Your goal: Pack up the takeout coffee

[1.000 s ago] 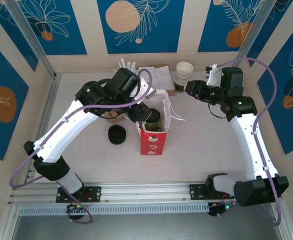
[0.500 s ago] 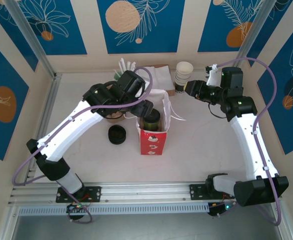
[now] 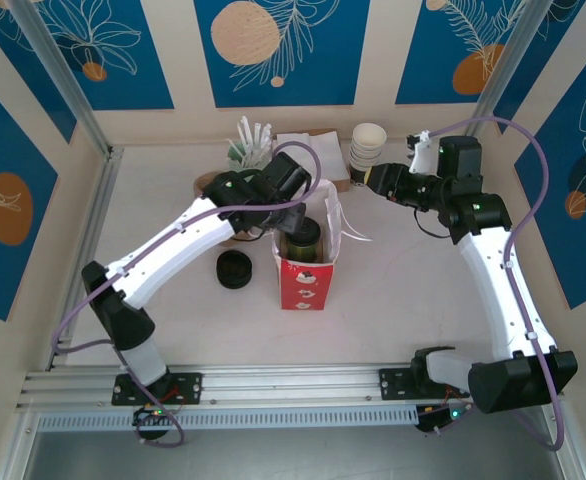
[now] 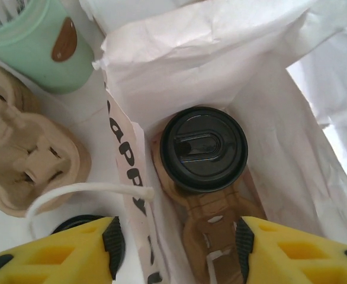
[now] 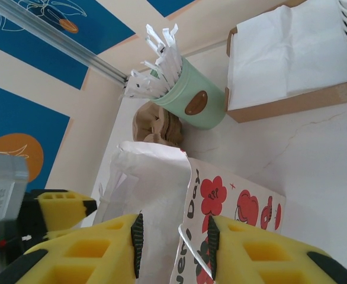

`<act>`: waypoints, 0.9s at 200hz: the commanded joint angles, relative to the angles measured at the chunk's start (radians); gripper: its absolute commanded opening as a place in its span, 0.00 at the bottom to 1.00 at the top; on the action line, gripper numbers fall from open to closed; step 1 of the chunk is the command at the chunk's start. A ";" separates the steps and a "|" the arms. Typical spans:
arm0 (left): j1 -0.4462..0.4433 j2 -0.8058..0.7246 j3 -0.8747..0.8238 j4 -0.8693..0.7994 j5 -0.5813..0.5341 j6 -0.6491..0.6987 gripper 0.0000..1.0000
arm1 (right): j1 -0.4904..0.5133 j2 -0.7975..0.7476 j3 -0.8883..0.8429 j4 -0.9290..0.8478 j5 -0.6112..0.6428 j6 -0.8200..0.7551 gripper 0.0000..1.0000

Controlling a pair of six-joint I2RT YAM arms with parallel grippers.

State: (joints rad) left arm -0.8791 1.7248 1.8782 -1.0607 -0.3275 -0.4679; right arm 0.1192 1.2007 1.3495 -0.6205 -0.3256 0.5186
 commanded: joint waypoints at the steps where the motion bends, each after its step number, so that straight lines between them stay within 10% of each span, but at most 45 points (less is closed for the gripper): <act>1: 0.011 0.016 -0.011 0.011 -0.031 -0.049 0.45 | 0.009 -0.004 -0.017 0.007 0.000 -0.020 0.37; 76: 0.017 -0.016 -0.042 -0.001 -0.093 -0.073 0.09 | 0.046 0.060 -0.036 0.127 0.080 -0.031 0.36; 180: 0.073 -0.105 -0.103 -0.024 -0.092 -0.061 0.05 | 0.158 0.436 0.174 0.273 0.289 -0.077 0.40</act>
State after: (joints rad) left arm -0.8227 1.6566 1.7897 -1.0626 -0.4057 -0.5255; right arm 0.2481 1.5642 1.4326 -0.3779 -0.1116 0.4847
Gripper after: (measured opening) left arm 0.058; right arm 0.390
